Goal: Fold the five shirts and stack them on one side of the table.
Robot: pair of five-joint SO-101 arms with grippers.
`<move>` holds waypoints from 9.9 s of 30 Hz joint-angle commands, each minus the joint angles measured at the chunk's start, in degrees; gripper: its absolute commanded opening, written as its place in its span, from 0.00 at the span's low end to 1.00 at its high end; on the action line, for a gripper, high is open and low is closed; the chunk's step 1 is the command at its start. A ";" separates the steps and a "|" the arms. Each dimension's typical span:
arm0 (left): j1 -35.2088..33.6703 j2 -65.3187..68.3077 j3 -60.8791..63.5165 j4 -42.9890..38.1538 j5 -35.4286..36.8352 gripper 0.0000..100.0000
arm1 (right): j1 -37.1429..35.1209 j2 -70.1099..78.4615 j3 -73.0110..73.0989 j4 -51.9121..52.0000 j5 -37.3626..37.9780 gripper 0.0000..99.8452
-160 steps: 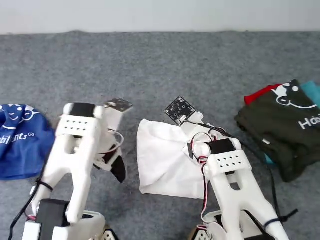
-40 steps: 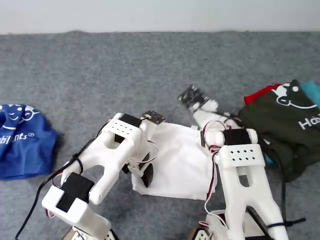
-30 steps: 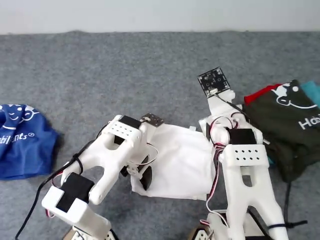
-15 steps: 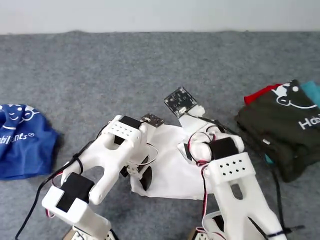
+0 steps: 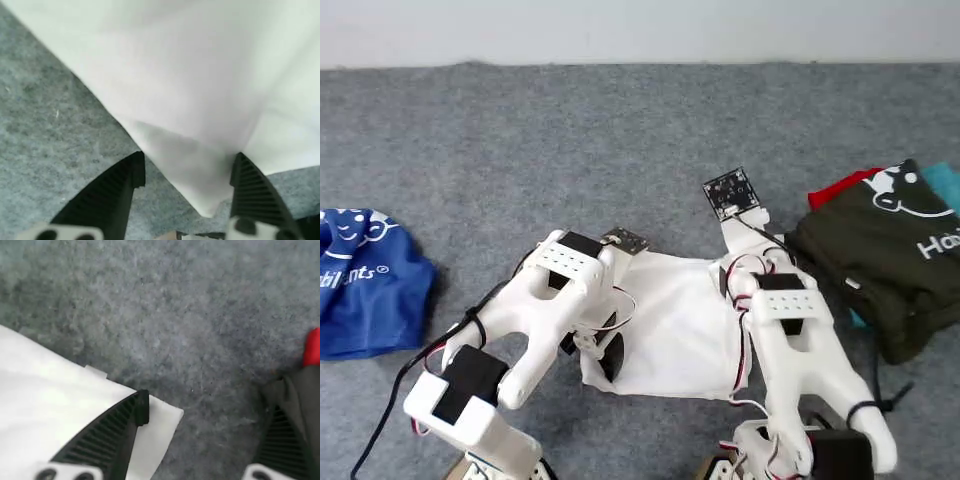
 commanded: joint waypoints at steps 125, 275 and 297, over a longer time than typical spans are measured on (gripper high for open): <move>-2.46 -0.88 -22.90 19.16 -1.76 0.27 | 33.80 -1.10 -25.14 4.18 -25.05 0.01; 6.24 -40.79 -18.95 18.46 -19.08 0.01 | 18.86 -10.51 -23.03 59.12 -7.38 0.38; -12.48 -25.14 -7.60 5.36 -9.93 0.27 | 18.42 -10.59 -23.03 59.74 -7.56 0.38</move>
